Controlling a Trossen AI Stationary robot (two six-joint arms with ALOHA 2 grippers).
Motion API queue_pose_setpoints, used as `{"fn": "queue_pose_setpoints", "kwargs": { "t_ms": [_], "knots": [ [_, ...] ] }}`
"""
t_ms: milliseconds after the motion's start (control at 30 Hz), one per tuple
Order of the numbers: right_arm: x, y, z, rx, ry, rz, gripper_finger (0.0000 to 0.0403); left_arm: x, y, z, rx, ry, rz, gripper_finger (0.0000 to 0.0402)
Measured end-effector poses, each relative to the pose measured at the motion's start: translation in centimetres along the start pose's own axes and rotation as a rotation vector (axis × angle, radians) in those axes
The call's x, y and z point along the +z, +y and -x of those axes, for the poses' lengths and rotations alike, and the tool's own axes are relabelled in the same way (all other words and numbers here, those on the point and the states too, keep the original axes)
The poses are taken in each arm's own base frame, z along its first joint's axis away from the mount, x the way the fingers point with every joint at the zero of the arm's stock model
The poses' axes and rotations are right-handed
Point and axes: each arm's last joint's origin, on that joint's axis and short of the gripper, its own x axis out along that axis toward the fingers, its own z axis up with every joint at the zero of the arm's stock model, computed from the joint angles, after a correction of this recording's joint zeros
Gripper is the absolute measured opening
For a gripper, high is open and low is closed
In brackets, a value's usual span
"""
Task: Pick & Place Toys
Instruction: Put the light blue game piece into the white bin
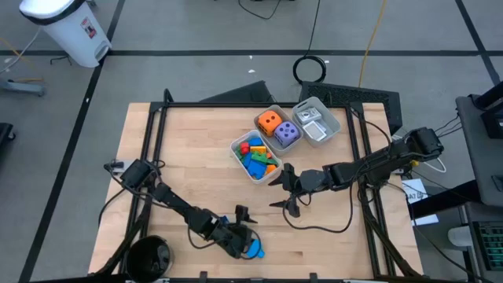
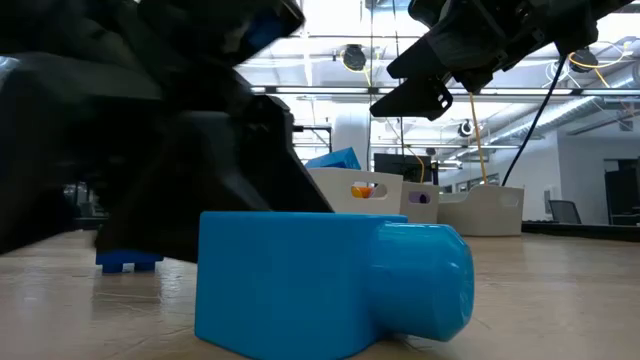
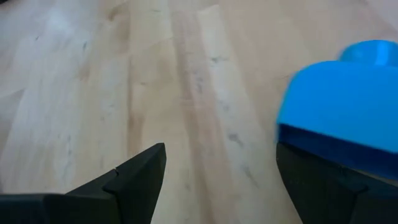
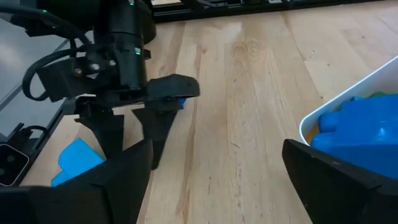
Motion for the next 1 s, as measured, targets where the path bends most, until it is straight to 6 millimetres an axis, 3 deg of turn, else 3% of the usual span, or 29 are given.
{"fn": "queue_pose_setpoints", "kwargs": {
  "t_ms": [167,400,500,767,1000],
  "knots": [
    [-0.4,1.5,-0.2,0.055,-0.010,0.029,0.0329,0.0,0.4,-0.1,-0.009,0.004,0.034,0.0307],
    [-2.9,5.8,-3.0,0.200,-0.112,0.145,0.0329,-0.4,0.4,0.0,0.000,0.048,0.125,0.0307],
    [-4.2,6.9,-4.9,0.214,-0.043,0.129,0.0329,-0.4,0.3,0.0,-0.008,0.054,0.168,0.0307],
    [-3.6,9.4,-10.1,0.361,0.249,0.089,0.0329,-1.4,0.2,0.7,-0.087,0.215,0.327,0.0308],
    [-4.5,9.1,-11.6,0.389,0.399,0.074,0.0329,-1.5,0.1,1.0,-0.081,0.237,0.357,0.0308]
  ]
}}
